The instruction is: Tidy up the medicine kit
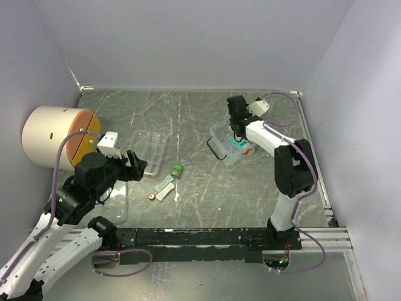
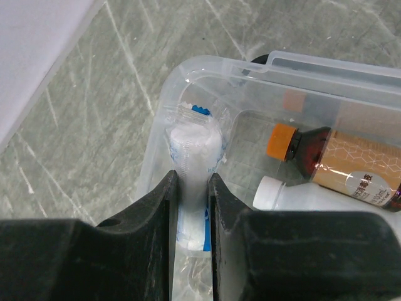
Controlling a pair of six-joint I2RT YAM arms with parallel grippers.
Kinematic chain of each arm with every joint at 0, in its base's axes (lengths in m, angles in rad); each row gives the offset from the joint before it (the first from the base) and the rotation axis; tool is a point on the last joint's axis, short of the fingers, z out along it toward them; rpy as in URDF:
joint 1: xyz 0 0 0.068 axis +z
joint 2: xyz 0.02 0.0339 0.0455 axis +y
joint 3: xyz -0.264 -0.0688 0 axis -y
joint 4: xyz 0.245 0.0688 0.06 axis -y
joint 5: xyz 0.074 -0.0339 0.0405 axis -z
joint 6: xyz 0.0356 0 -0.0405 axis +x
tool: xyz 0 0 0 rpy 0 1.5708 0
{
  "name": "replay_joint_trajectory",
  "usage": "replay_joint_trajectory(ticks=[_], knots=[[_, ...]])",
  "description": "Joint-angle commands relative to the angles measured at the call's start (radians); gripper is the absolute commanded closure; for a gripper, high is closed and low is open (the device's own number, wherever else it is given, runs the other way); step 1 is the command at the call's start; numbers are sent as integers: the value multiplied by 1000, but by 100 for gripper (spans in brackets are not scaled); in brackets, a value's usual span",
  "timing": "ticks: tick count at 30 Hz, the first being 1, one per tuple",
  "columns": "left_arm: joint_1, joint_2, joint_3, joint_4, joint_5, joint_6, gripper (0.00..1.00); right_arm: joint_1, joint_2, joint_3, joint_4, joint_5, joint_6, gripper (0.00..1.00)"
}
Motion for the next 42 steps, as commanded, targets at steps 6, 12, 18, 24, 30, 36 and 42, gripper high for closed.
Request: replay_joint_trajectory(ticks=[6,12,18,24,30,36,42], knots=[[-2,13,-11,14,14,13,13,-15,92,45,-28,85,89,82],[-2,17,-9,11,8,11,13,-17,136,63,-18,87,95,80],[-1,22,-9,8,-1,8,12,-17,149,62,-26,85,106,78],[-1,27,-9,6,-9,6,12,-18,160,83,-32,58,69,61],[-1,33,-10,6,-10,4,12,-18,115,69,-29,1,30,49],[-1,33,-10,7,-11,4,12,-20,40,46,-21,-64,-84,50],[0,31,-11,5,-12,4,12,-29,24,53,-19,-257,-290,56]])
